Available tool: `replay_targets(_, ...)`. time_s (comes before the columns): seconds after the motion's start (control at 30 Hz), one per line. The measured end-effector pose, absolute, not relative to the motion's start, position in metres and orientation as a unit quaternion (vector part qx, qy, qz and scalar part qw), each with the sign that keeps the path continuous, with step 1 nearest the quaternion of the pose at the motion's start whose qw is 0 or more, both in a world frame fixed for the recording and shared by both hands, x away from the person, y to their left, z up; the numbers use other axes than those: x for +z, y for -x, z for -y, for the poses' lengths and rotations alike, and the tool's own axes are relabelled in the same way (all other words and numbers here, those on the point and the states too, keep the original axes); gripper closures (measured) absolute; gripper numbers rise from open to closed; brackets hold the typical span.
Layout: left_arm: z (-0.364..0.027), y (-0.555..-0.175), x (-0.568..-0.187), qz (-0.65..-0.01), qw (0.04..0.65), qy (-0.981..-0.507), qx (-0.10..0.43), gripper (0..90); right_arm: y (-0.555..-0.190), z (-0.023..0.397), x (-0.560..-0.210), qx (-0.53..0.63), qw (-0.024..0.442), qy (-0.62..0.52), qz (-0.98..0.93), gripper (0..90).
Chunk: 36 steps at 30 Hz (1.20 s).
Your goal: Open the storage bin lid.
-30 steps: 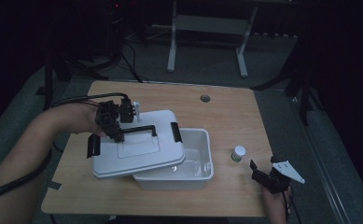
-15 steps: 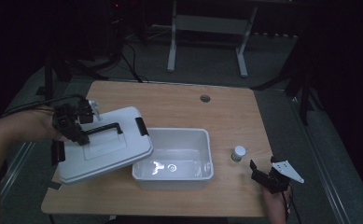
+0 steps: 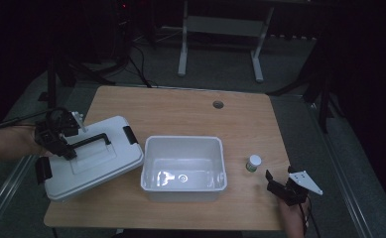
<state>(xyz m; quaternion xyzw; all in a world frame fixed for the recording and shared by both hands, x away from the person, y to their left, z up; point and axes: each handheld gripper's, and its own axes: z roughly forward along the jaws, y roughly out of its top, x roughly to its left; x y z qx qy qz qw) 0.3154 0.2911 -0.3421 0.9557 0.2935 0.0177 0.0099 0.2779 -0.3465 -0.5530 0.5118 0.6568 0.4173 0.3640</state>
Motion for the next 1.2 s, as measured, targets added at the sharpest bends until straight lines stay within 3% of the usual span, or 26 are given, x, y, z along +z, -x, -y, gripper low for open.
replay_targets(0.87,-0.302,-0.334,-0.457,-0.326,0.016,-0.945,-0.011,83.6,-0.278,0.345,-0.553,0.412,0.365,-0.508,-0.662,13.8)
replay_targets(1.2,-0.294,-0.340,-0.476,-0.325,0.014,-0.945,-0.024,83.5,-0.278,0.345,-0.553,0.413,0.366,-0.509,-0.661,13.8)
